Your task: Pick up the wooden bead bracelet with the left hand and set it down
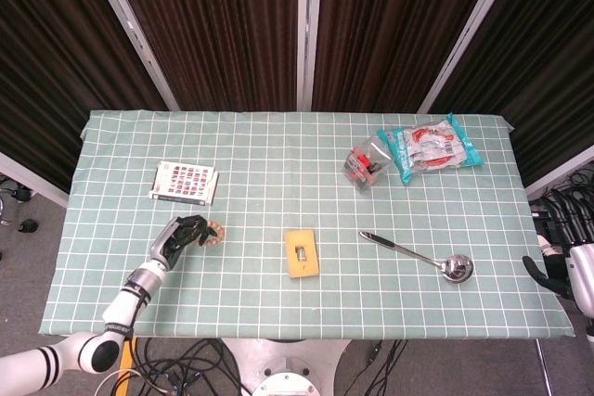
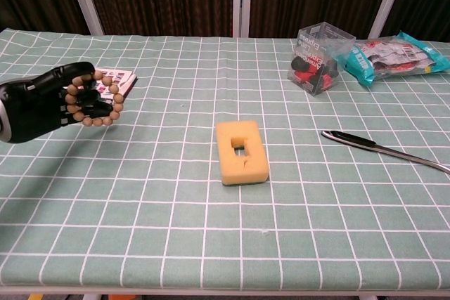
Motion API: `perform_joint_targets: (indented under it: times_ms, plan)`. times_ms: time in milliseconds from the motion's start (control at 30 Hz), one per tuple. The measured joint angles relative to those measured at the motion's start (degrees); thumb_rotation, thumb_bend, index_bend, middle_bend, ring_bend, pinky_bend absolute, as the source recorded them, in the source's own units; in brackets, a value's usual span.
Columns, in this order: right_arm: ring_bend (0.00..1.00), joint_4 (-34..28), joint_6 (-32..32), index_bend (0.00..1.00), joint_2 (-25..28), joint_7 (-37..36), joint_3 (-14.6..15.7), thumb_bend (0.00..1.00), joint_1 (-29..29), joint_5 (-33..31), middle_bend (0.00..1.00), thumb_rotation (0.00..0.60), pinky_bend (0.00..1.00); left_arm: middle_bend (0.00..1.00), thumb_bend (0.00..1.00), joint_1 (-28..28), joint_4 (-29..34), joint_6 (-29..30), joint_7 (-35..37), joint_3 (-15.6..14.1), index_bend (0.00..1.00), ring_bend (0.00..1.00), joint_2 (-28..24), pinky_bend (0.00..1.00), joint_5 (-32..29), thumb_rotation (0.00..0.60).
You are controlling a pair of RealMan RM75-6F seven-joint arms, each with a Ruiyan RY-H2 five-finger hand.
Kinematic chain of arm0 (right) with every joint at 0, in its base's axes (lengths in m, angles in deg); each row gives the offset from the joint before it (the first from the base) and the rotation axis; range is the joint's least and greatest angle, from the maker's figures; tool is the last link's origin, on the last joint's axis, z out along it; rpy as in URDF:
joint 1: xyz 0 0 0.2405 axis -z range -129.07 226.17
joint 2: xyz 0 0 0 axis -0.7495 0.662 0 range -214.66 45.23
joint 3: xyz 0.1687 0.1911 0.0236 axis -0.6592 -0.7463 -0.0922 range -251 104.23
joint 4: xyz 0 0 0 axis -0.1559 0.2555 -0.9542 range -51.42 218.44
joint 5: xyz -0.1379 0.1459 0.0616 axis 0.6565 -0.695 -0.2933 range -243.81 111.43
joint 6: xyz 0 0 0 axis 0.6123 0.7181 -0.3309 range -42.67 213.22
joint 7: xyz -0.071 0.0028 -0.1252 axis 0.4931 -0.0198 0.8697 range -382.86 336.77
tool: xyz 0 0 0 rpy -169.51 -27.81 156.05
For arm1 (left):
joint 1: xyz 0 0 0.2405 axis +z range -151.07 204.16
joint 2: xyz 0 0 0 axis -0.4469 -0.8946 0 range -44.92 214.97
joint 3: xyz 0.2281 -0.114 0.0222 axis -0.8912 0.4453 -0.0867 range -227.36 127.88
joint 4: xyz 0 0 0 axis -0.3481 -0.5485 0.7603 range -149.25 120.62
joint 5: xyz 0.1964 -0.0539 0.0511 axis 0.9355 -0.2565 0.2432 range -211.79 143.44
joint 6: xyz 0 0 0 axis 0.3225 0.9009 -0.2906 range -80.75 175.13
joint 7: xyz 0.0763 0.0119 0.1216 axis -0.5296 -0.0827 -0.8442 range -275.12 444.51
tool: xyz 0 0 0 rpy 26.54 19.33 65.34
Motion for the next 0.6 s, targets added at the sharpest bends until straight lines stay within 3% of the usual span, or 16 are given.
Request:
perform_joint_targets:
  times_ms: [267, 500, 600]
  plan:
    - [0.00, 0.2, 0.1, 0.00, 0.0, -0.5, -0.1, 0.16, 0.1, -0.1, 0.02, 0.600, 0.00, 0.71, 0.54, 0.6, 0.2, -0.2, 0.8, 0.4, 0.64, 0.44, 0.0, 0.12, 2.8, 0.256]
    - [0.00, 0.1, -0.2, 0.00, 0.2, -0.7, -0.2, 0.16, -0.1, -0.2, 0.02, 0.600, 0.00, 0.69, 0.57, 0.6, -0.6, -0.6, 2.1, 0.3, 0.61, 0.43, 0.2, 0.11, 5.3, 0.257]
    - [0.00, 0.0, -0.4, 0.00, 0.2, -0.6, -0.1, 0.16, -0.2, -0.1, 0.02, 0.600, 0.00, 0.69, 0.49, 0.6, -0.8, -0.8, 3.1, 0.5, 0.60, 0.42, 0.2, 0.11, 5.5, 0.195]
